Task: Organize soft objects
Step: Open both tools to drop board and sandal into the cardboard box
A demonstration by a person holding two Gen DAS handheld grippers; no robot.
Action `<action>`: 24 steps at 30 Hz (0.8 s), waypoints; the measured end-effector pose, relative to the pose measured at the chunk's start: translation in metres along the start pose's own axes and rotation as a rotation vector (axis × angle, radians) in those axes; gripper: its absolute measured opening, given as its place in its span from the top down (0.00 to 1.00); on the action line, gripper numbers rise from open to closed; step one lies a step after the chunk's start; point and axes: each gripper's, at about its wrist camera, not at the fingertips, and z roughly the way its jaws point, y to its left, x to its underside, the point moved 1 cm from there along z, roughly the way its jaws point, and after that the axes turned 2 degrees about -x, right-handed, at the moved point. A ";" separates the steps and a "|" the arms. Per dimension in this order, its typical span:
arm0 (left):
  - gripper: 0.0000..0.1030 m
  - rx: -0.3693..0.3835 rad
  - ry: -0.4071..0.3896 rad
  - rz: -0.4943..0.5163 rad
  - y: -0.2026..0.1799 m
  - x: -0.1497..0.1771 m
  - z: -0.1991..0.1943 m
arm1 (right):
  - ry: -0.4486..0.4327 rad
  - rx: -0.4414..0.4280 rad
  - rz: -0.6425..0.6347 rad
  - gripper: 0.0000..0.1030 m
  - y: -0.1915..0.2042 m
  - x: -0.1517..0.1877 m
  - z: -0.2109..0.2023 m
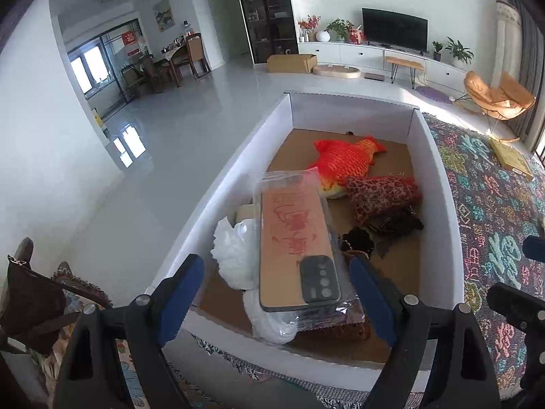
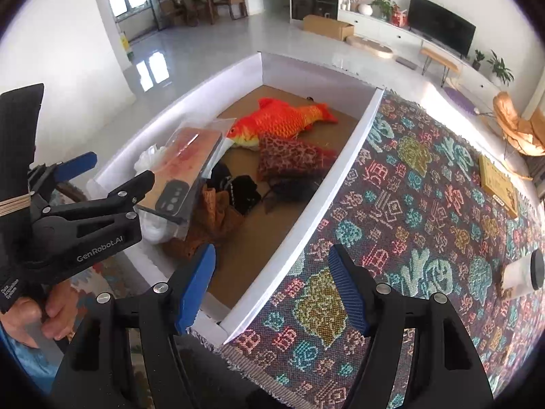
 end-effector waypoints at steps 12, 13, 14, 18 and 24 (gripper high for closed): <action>0.16 0.054 -0.004 -0.038 0.012 0.003 -0.005 | 0.029 0.023 -0.019 0.30 0.008 -0.003 0.010; 0.16 0.051 -0.004 -0.039 0.013 0.003 -0.005 | 0.032 0.022 -0.019 0.30 0.008 -0.003 0.011; 0.16 0.050 -0.003 -0.041 0.014 0.003 -0.004 | 0.034 0.022 -0.020 0.30 0.009 -0.003 0.012; 0.16 0.055 0.005 -0.048 0.015 0.004 -0.003 | 0.041 0.021 -0.029 0.30 0.013 -0.002 0.014; 0.16 0.058 0.017 -0.059 0.016 0.004 0.000 | 0.041 0.020 -0.033 0.30 0.015 0.000 0.016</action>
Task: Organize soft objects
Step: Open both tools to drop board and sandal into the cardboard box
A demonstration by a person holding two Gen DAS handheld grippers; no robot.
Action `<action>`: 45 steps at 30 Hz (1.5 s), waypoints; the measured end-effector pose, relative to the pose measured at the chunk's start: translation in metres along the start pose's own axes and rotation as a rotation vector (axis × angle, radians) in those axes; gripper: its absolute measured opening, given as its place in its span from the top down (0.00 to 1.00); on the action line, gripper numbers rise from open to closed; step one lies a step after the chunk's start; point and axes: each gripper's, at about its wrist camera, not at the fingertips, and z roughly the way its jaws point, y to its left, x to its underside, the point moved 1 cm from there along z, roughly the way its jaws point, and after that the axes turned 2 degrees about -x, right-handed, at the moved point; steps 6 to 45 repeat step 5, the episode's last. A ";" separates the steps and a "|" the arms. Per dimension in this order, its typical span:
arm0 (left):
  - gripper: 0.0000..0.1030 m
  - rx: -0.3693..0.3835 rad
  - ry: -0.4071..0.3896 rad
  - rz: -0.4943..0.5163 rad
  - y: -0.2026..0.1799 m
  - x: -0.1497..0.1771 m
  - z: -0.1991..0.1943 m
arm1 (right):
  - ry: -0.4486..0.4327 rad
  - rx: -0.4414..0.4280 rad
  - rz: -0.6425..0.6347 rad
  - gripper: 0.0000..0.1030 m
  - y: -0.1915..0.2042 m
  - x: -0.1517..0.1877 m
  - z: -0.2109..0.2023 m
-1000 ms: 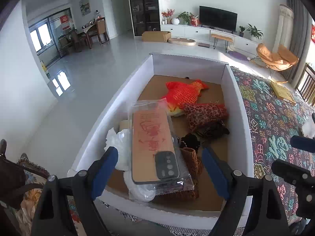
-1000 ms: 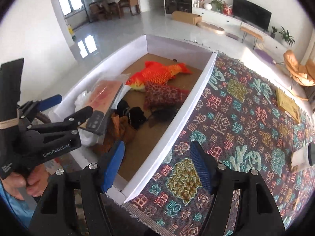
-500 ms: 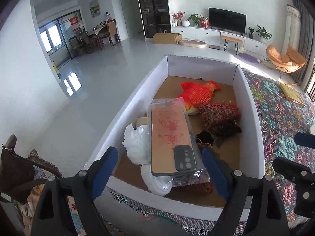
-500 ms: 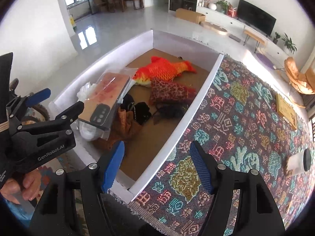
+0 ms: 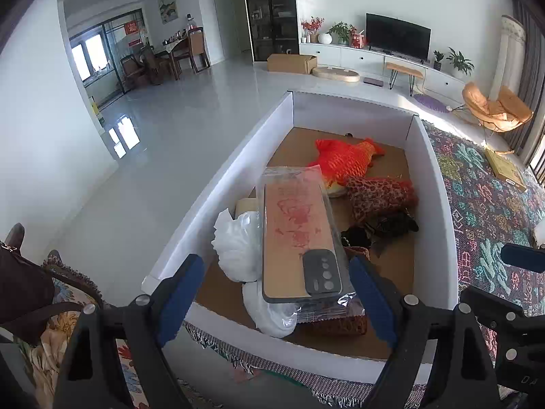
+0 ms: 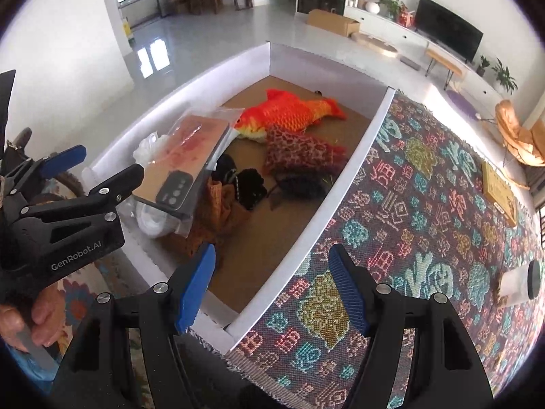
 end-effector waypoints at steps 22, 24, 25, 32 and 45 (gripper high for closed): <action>0.11 0.013 -0.039 -0.051 0.003 0.006 -0.005 | -0.041 -0.015 0.037 0.30 -0.012 0.009 -0.004; 0.11 0.013 -0.039 -0.051 0.003 0.006 -0.005 | -0.041 -0.015 0.037 0.30 -0.012 0.009 -0.004; 0.11 0.013 -0.039 -0.051 0.003 0.006 -0.005 | -0.041 -0.015 0.037 0.30 -0.012 0.009 -0.004; 0.11 0.013 -0.039 -0.051 0.003 0.006 -0.005 | -0.041 -0.015 0.037 0.30 -0.012 0.009 -0.004; 0.11 0.013 -0.039 -0.051 0.003 0.006 -0.005 | -0.041 -0.015 0.037 0.30 -0.012 0.009 -0.004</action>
